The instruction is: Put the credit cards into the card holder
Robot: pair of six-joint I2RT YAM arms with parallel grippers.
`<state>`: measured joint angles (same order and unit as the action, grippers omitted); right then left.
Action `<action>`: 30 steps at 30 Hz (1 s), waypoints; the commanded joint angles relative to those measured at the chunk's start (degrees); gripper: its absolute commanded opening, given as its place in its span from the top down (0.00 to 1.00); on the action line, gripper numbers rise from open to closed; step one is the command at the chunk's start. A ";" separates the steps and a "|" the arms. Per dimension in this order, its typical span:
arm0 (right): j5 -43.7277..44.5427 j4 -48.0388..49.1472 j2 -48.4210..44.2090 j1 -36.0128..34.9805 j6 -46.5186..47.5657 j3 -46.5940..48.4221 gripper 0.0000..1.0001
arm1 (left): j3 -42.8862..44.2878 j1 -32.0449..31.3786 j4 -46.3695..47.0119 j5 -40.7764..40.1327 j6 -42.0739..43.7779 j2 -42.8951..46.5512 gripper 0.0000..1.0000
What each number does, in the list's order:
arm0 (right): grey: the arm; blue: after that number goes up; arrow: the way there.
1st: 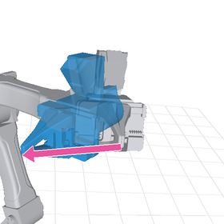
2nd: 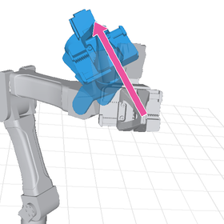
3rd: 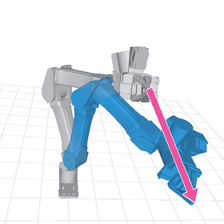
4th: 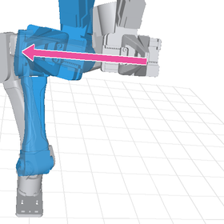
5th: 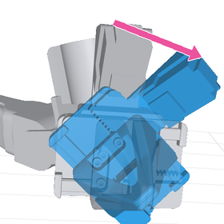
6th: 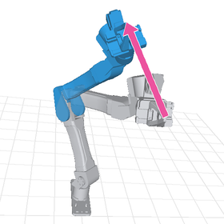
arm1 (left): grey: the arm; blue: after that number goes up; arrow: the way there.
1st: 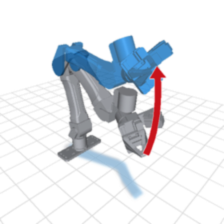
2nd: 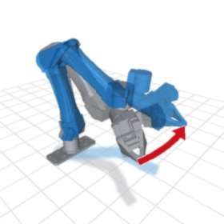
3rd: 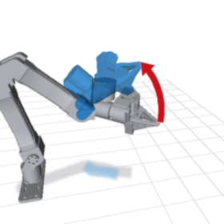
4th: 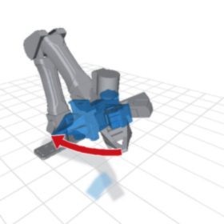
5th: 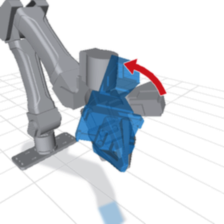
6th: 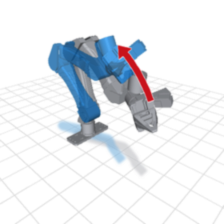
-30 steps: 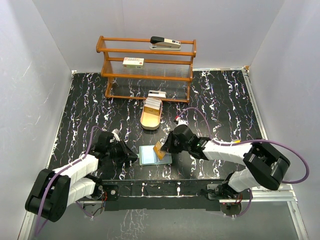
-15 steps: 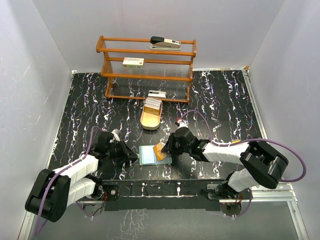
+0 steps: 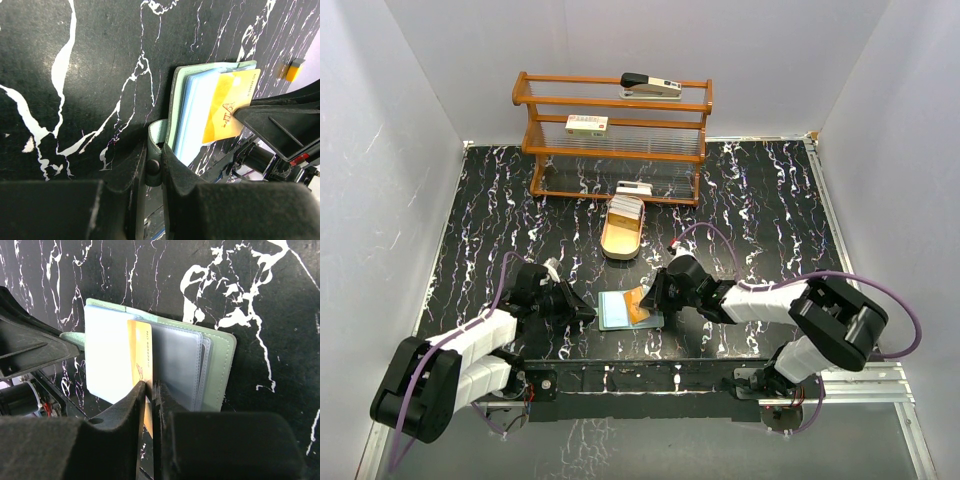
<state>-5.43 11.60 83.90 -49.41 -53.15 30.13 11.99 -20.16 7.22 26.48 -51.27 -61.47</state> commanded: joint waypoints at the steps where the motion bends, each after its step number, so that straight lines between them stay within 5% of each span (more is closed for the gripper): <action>1: -1.77 4.37 1.62 -0.09 -0.46 0.37 0.92 | -1.22 -0.58 -0.37 0.15 0.09 -0.92 1.00; 30: -2.04 12.17 4.85 -1.42 -6.22 -2.39 0.90 | -3.09 -2.18 1.80 0.15 -2.93 0.05 1.00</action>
<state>-7.90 21.06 87.83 -49.54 -58.30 28.27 10.31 -21.39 10.74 26.55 -53.82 -61.34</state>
